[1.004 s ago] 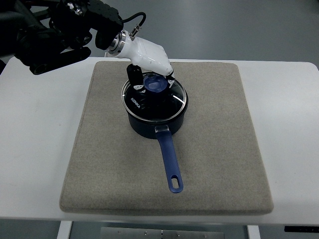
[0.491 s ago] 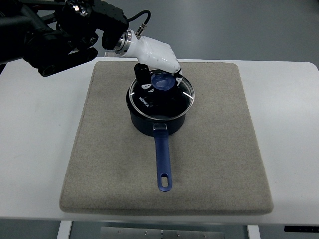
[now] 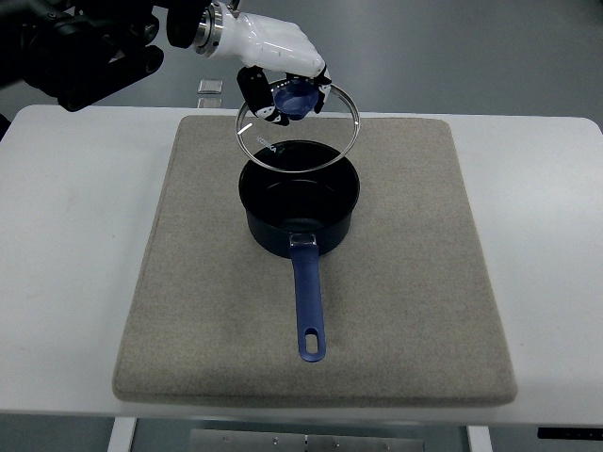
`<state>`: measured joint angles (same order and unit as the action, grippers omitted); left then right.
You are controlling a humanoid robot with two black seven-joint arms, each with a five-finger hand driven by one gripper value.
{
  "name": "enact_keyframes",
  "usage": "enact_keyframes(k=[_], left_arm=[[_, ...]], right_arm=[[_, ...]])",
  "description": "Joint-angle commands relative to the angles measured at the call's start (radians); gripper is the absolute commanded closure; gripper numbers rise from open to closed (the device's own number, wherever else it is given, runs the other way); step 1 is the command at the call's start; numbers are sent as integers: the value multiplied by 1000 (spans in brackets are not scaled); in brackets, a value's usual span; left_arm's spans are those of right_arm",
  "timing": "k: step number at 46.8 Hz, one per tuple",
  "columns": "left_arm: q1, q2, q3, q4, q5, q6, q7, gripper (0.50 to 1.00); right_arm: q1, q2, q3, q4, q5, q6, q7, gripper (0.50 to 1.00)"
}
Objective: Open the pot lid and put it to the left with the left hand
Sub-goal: 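Lift the glass lid off the saucepan with the left hand, then carry the lid beside the saucepan and lower it onto the pad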
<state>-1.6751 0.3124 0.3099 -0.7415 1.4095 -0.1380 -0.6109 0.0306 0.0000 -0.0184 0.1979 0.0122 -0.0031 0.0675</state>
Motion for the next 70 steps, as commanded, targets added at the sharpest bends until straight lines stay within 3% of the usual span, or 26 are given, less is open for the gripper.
enact_keyframes(k=[1, 28, 70], left_arm=[[0, 36, 6, 2, 9, 6, 0, 1000], [74, 277, 77, -41, 23, 132, 0, 1000], [252, 254, 106, -85, 63, 164, 0, 1000]], right_arm=[[0, 0, 0, 0, 0, 0, 0, 583], [0, 0, 0, 0, 0, 0, 0, 583], [0, 0, 0, 0, 0, 0, 0, 583]])
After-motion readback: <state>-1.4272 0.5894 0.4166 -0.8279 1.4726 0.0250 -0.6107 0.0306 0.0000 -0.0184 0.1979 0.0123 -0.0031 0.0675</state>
